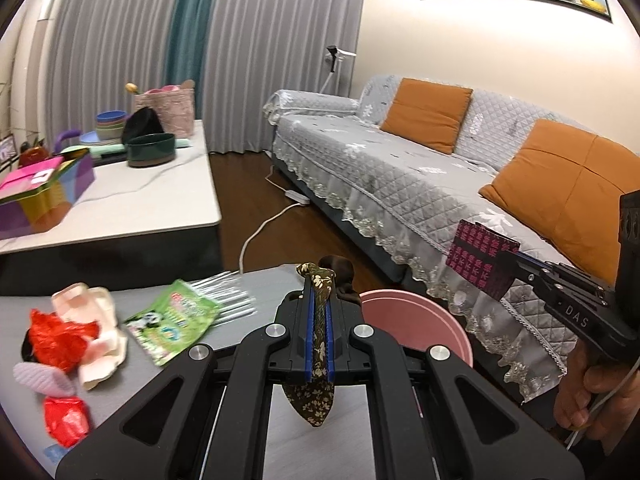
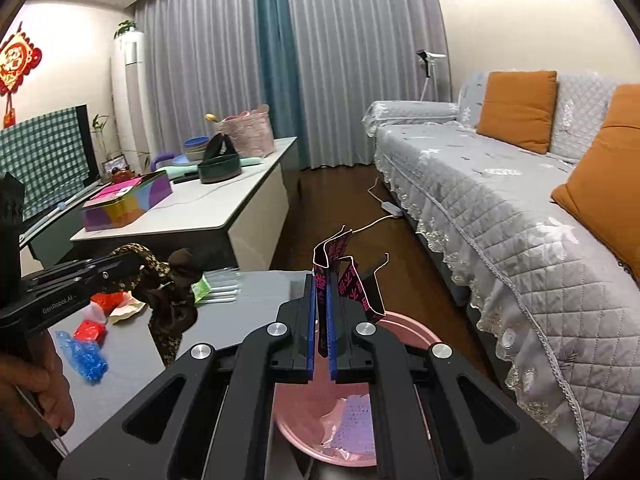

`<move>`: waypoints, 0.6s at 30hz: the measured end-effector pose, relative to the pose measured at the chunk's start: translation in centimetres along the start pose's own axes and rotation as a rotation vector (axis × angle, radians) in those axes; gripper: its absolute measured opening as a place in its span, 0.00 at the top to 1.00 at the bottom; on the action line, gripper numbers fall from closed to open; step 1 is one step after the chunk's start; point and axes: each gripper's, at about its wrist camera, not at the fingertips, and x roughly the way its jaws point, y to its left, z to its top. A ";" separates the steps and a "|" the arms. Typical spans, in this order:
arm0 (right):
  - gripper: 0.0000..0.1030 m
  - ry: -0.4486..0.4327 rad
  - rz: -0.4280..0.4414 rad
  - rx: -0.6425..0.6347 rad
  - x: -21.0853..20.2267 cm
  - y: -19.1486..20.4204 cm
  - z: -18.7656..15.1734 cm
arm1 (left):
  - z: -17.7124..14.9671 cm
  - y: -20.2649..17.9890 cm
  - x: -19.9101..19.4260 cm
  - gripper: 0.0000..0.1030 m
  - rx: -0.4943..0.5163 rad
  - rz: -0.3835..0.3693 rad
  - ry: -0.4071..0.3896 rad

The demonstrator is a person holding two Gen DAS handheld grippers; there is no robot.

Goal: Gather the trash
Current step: 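Carry the packet and floral strip to the pink bin and release both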

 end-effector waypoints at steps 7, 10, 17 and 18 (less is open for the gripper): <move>0.95 -0.013 -0.028 0.001 0.0 -1.4 0.6 | 1.2 -3.4 2.5 0.96 0.030 -0.039 0.014; 0.95 -0.013 -0.029 0.012 0.0 -2.1 0.7 | 1.5 -4.2 3.7 0.96 0.027 -0.053 0.028; 0.95 0.003 -0.039 0.027 0.8 -3.3 0.4 | 1.4 -6.0 6.1 0.96 0.054 -0.065 0.054; 0.95 0.005 -0.038 0.032 0.9 -3.5 0.4 | 1.3 -6.1 6.5 0.96 0.055 -0.067 0.060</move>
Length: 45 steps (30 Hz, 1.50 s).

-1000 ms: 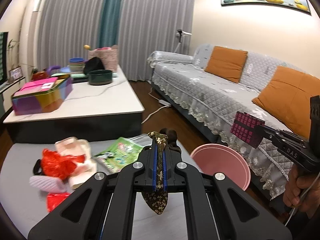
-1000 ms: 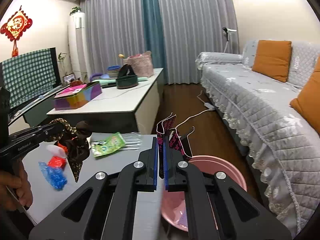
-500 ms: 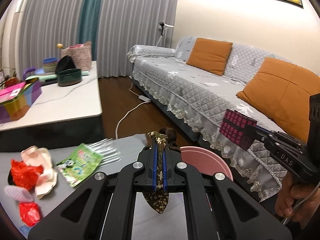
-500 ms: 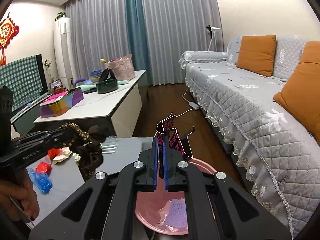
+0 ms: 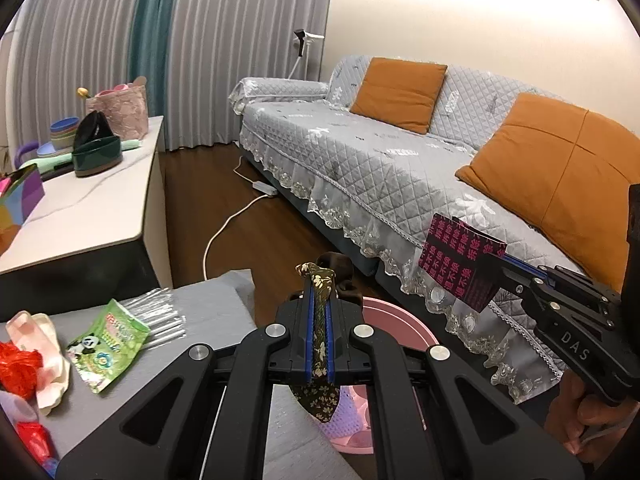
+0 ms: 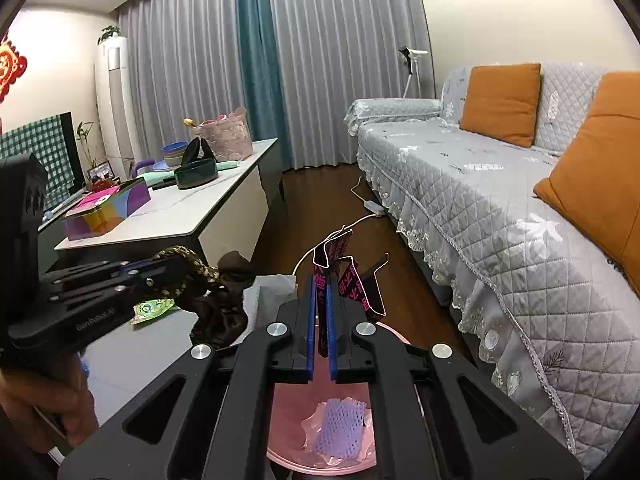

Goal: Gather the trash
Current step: 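Carry the packet and floral strip to the pink bin and release both, then move both tools back over the table toward the remaining trash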

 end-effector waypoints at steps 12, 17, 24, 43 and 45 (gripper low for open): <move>0.95 0.041 -0.016 0.004 1.6 -0.8 -0.8 | 0.1 -0.9 2.6 0.96 0.010 -0.015 0.036; 0.95 0.051 -0.020 0.007 2.0 -0.9 -0.9 | 0.0 -0.8 3.1 0.96 0.012 -0.014 0.046; 0.95 0.064 -0.020 0.001 2.5 -0.8 -1.2 | -0.2 -0.7 3.8 0.96 0.011 -0.014 0.062; 0.54 0.040 -0.018 0.002 2.0 2.4 -0.9 | -3.4 4.9 -4.2 0.67 -0.022 0.056 0.041; 0.54 0.032 0.012 0.003 1.7 3.7 -1.0 | -3.6 6.3 -5.8 0.67 -0.035 0.078 0.027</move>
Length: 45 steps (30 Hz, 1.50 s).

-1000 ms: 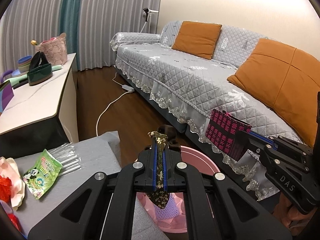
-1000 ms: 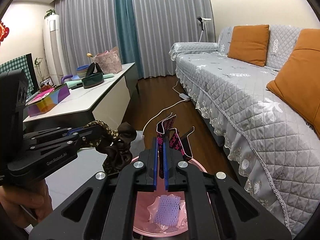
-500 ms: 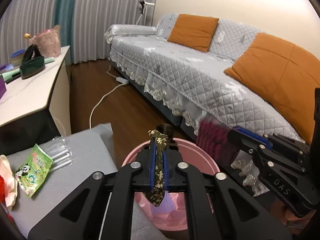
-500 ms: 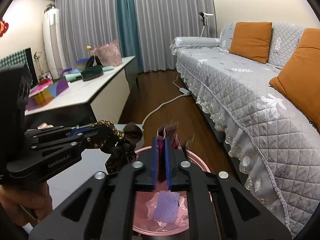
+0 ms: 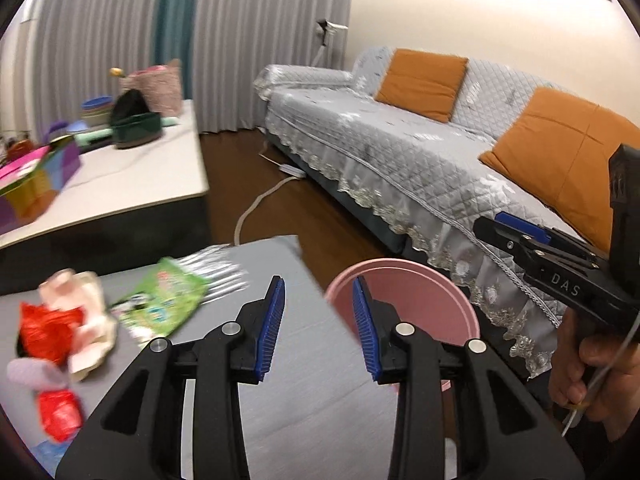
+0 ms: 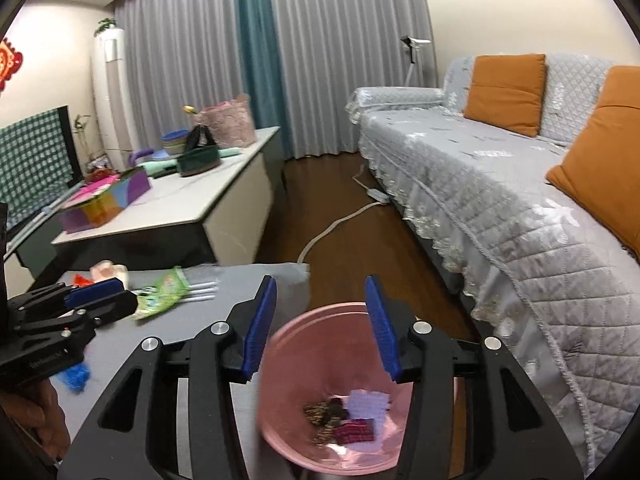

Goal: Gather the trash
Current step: 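Move both tools back over the table toward the remaining trash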

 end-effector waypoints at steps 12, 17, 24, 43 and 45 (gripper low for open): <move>0.66 -0.013 0.198 -0.067 -0.8 10.4 -1.2 | -1.9 10.0 -8.4 0.74 -0.060 0.139 -0.060; 0.78 0.008 0.292 -0.062 -0.5 14.8 -2.5 | -3.2 13.9 -10.9 0.80 -0.129 0.205 -0.096; 0.78 0.067 0.403 -0.115 1.0 21.0 -4.8 | -5.4 20.4 -14.6 0.83 -0.262 0.328 -0.115; 0.54 0.370 0.568 -0.363 7.3 33.8 -13.0 | -9.8 27.9 -17.0 0.83 -0.355 0.433 -0.076; 0.70 0.380 0.567 -0.373 7.5 33.6 -13.1 | -10.0 28.3 -16.4 0.83 -0.363 0.424 -0.070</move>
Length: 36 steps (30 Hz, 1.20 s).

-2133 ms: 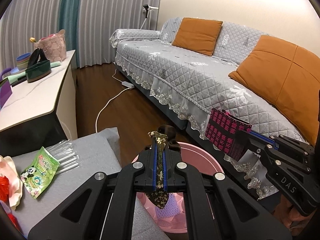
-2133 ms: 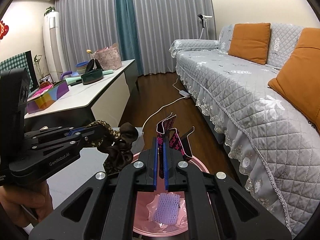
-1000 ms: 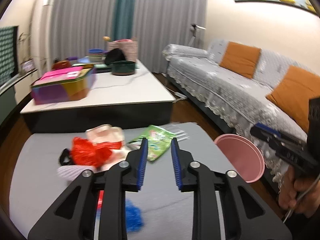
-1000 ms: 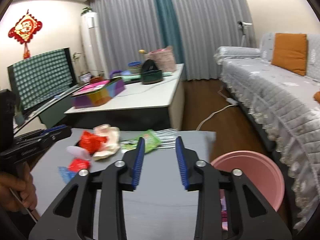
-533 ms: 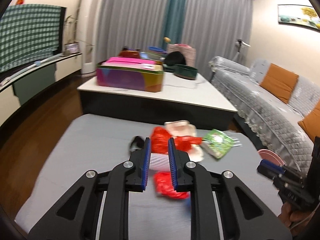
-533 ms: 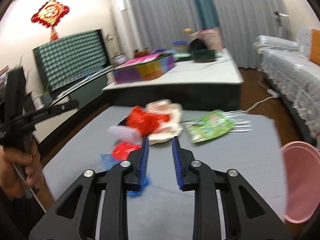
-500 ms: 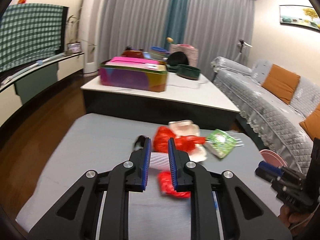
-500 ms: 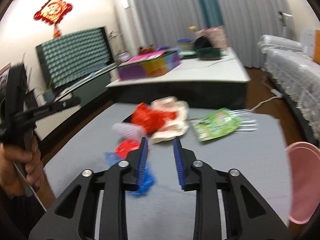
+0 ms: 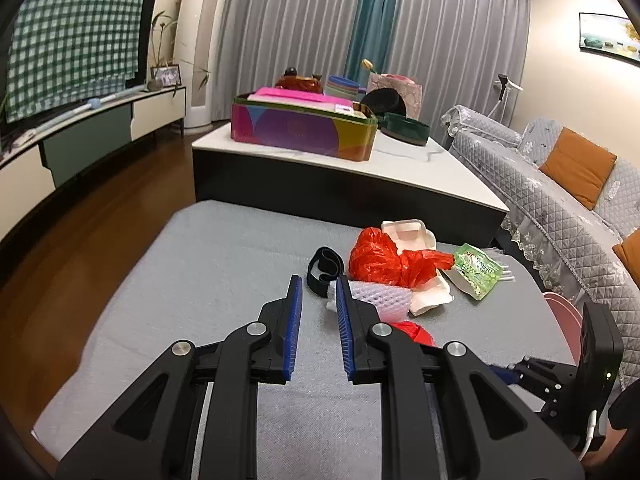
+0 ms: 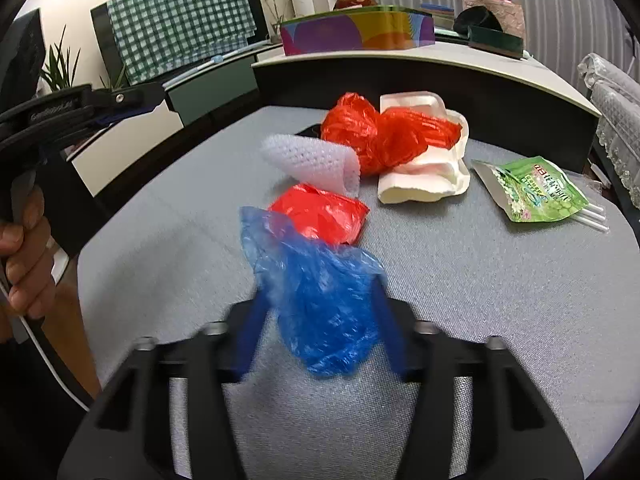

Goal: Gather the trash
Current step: 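Move both tools back over the table toward the remaining trash, then grasp the blue plastic bag with the right tool while the left tool grasps the red bag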

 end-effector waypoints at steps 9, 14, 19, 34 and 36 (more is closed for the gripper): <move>0.98 -0.067 0.003 0.038 -2.6 -2.3 0.8 | -0.9 -1.7 3.4 0.83 0.020 -0.019 0.052; 0.98 -0.119 -0.046 0.101 -4.2 -5.0 1.1 | -1.2 -2.2 5.7 0.83 0.011 -0.009 0.075; 0.98 -0.144 -0.086 0.133 -4.8 -7.1 1.3 | -1.5 -2.5 8.5 0.75 0.002 -0.005 0.122; 0.98 -0.162 -0.113 0.161 -5.5 -9.0 1.1 | -1.8 -4.2 9.9 0.87 0.040 -0.025 0.150; 0.98 -0.167 -0.117 0.157 -5.8 -8.9 1.1 | -1.6 -4.6 9.3 0.91 0.056 -0.029 0.138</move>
